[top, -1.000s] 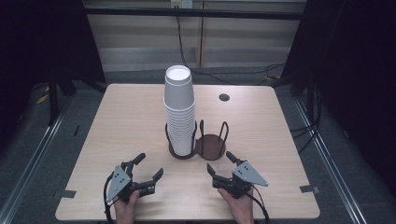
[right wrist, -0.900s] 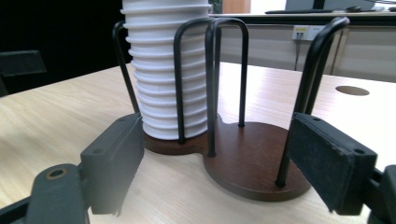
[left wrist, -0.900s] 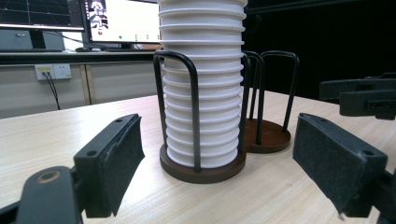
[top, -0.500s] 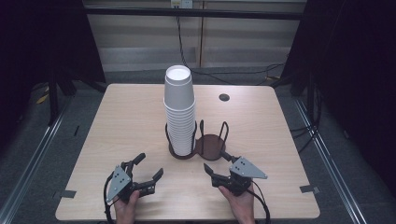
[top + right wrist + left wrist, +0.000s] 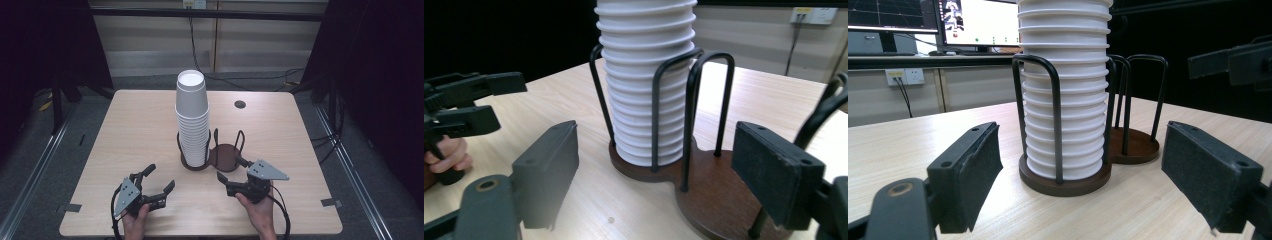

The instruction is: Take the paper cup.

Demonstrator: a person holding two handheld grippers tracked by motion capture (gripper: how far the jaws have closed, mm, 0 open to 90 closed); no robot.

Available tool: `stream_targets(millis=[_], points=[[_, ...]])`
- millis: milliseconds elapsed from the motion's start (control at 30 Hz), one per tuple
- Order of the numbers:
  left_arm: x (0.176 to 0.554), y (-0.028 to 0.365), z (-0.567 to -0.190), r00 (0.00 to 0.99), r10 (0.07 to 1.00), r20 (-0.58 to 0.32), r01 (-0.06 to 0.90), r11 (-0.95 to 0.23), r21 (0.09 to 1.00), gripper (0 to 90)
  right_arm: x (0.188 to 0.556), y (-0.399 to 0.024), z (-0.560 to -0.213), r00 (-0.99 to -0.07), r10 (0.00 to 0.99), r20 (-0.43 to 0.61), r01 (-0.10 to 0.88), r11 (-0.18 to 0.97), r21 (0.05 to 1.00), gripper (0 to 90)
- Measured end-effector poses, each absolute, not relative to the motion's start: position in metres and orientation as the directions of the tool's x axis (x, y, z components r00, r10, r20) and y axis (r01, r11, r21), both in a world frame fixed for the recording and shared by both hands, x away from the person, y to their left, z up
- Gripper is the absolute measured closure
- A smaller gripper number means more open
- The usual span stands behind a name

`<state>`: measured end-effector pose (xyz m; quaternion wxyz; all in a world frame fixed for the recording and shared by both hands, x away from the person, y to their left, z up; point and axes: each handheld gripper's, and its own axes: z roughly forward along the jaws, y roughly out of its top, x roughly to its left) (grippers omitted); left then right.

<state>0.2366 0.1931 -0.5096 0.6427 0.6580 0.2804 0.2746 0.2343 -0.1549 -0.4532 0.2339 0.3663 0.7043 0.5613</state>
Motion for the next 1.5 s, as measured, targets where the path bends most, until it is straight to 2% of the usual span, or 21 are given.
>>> stream_targets(millis=[367, 800, 1500], points=[[0.237, 0.193, -0.51, 0.692, 0.722, 0.001, 0.016, -0.017, 1.0, 15.9, 0.247, -0.153, -0.431, -0.679, 0.727, 0.107, 0.274, 0.115, 0.955, 16.7], [0.237, 0.193, -0.51, 0.692, 0.722, 0.001, 0.016, -0.017, 1.0, 15.9, 0.263, -0.15, -0.396, -0.743, 0.662, 0.098, 0.243, 0.13, 0.961, 15.9], [0.237, 0.193, -0.51, 0.692, 0.722, 0.0, 0.016, -0.016, 1.0, 15.9, 0.283, -0.143, -0.359, -0.783, 0.617, 0.077, 0.223, 0.163, 0.961, 16.0]])
